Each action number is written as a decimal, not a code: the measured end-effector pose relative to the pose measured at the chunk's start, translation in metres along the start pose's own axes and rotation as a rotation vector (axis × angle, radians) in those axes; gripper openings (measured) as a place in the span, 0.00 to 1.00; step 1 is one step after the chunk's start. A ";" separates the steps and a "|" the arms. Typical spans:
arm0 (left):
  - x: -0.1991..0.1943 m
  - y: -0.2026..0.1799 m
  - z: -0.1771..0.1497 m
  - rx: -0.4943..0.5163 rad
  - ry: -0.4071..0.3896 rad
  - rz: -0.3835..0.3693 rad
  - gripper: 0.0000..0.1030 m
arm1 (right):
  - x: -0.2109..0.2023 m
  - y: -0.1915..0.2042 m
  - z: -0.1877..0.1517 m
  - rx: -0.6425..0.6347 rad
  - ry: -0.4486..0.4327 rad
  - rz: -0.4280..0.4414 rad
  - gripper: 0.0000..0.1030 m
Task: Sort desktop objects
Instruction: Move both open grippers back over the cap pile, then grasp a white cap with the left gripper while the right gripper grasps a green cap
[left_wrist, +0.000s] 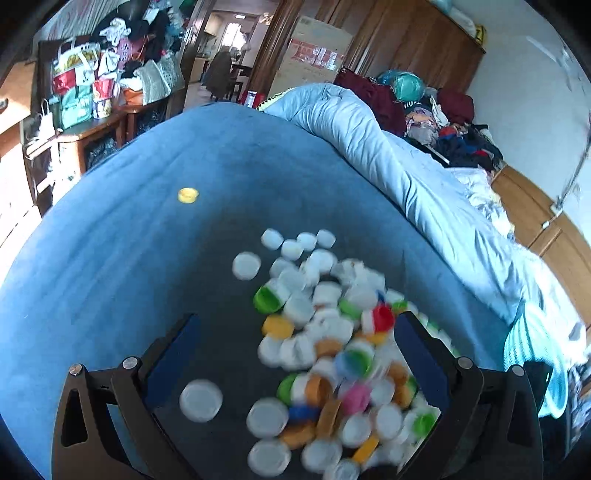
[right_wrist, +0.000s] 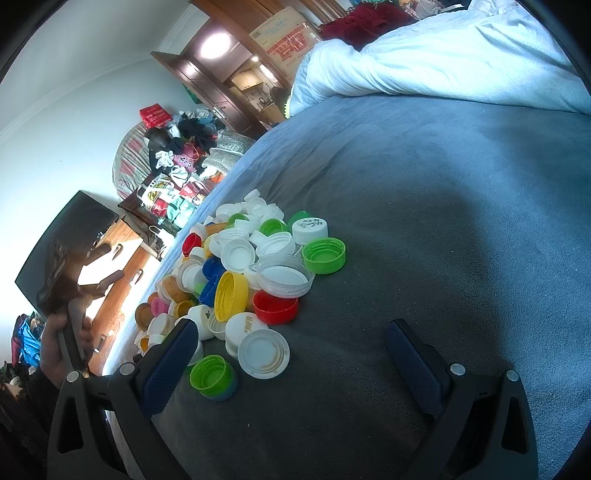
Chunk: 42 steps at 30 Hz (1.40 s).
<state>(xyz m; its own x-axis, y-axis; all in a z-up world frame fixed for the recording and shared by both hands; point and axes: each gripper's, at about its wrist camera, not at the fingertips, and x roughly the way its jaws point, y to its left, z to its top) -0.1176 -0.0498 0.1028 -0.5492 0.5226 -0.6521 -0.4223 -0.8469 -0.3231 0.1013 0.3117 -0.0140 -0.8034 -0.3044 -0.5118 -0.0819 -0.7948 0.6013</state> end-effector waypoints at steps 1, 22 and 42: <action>-0.006 0.004 -0.008 0.001 0.015 0.016 0.98 | 0.000 0.000 0.000 0.000 0.000 0.000 1.00; 0.065 0.059 -0.044 0.156 0.312 0.170 0.99 | 0.011 0.004 0.004 -0.025 0.036 -0.056 1.00; 0.016 -0.012 -0.104 0.298 0.304 0.047 0.55 | 0.009 0.056 -0.037 -0.231 0.144 -0.314 1.00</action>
<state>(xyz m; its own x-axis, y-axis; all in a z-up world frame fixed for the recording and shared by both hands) -0.0459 -0.0415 0.0247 -0.3543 0.3936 -0.8482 -0.6160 -0.7807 -0.1050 0.1108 0.2449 -0.0076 -0.6682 -0.0854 -0.7390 -0.1625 -0.9527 0.2569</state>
